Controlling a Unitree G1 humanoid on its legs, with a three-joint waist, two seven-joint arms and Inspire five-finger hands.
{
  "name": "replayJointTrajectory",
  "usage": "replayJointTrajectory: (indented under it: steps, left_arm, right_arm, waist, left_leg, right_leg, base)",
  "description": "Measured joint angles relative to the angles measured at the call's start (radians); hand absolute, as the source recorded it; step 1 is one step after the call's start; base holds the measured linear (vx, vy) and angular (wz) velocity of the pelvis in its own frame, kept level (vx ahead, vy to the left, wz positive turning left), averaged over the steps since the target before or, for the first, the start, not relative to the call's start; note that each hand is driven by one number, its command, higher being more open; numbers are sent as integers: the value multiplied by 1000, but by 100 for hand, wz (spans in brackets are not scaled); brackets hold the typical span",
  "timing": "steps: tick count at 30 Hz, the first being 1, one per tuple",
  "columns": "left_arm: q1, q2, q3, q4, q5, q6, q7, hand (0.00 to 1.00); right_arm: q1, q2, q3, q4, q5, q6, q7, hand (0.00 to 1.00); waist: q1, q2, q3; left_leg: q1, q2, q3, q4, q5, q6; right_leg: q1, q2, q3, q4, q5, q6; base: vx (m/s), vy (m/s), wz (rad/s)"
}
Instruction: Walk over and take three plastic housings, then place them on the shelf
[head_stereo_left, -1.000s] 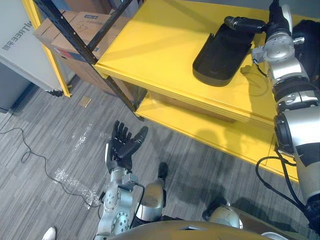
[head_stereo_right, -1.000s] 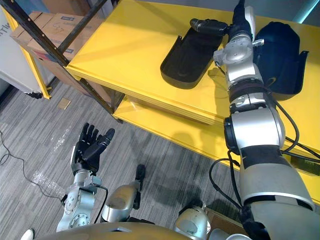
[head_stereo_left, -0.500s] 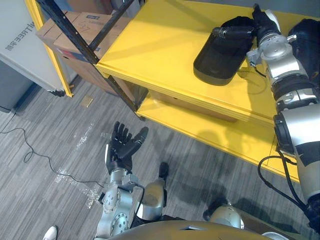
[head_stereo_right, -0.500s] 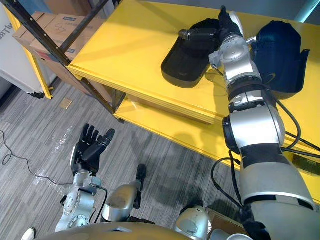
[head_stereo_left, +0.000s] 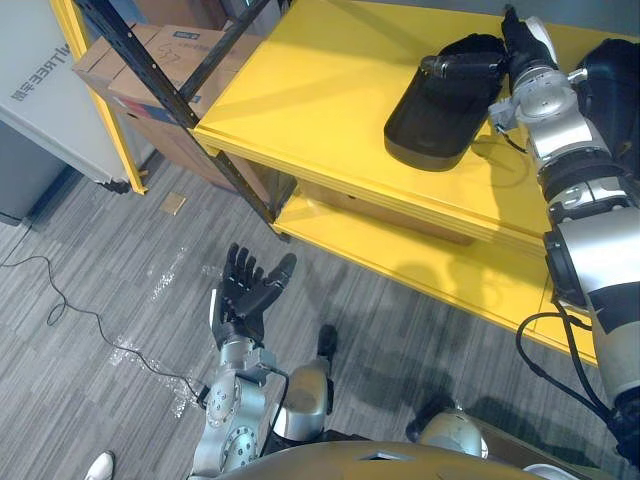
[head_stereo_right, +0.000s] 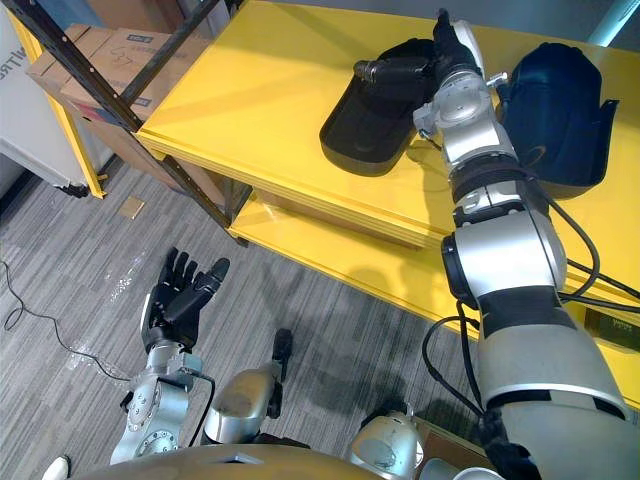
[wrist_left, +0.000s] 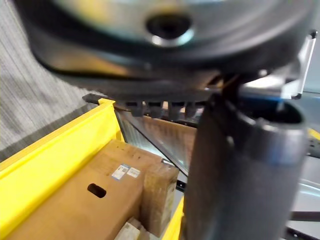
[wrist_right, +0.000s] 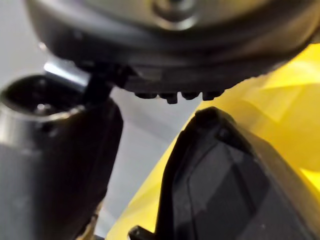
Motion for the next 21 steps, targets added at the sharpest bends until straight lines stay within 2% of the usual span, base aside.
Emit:
replayJointTrajectory:
  steps: [17,21]
  left_arm:
    - [-1,3,0,0,0,0,1,100]
    - [-1,3,0,0,0,0,1,100]
  right_arm:
    - [42,10,-2,-1,21,-15,-3,100]
    - [42,10,-3,-1,21,-7,25,100]
  waist:
    - [0,0,0]
    - [0,0,0]
  left_leg:
    - [4,9,6,0,1,-2]
    - [4,9,6,0,1,-2]
  right_leg:
    - [0,9,5,-2,0,-1]
    - [0,10,5,-2,0,-1]
  base:
    - [0,0,-1]
    - [0,0,0]
